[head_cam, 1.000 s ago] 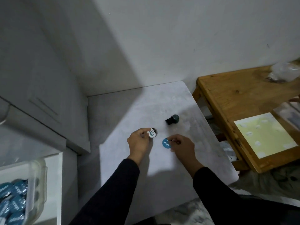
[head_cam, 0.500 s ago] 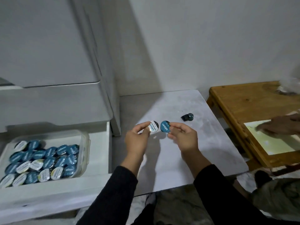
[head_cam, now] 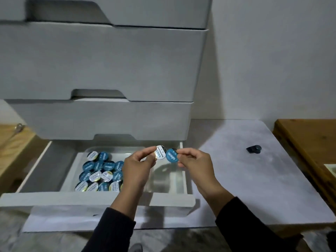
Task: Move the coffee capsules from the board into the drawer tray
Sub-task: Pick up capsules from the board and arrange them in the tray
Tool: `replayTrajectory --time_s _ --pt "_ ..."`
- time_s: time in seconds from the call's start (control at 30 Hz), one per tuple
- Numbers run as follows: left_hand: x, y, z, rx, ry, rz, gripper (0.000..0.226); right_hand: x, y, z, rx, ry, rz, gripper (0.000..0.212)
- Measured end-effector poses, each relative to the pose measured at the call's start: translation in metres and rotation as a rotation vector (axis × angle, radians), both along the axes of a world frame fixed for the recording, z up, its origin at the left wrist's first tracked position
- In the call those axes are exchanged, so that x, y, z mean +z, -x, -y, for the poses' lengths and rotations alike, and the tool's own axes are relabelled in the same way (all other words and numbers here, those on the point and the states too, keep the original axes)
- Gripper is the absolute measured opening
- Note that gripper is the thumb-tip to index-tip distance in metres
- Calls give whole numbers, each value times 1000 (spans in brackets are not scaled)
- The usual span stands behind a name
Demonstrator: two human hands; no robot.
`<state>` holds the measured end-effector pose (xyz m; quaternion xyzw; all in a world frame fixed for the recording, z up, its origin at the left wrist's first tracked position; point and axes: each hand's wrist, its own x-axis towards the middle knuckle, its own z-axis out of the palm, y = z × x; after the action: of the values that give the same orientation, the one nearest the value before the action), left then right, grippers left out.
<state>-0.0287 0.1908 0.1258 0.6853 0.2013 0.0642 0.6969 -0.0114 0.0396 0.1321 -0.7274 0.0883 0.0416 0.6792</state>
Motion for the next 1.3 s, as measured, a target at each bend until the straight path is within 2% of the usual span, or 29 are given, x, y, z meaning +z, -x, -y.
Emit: replayTrajectory --time_s 0.23,0.4,0.8,1.3 --pt "-15 -17 -125 -18 -61 -145 21 -23 -19 -115 95 70 -121 15" --pt "-45 -48 -174 -48 -55 -273 15 -47 -36 -159 50 132 -206 12" --pt "-59 -78 -188 -30 -29 -436 16 -70 -71 -182 -4 213 -323 18" --pt "-67 -81 -188 -29 -280 -454 18 -91 -87 -183 102 413 -281 25"
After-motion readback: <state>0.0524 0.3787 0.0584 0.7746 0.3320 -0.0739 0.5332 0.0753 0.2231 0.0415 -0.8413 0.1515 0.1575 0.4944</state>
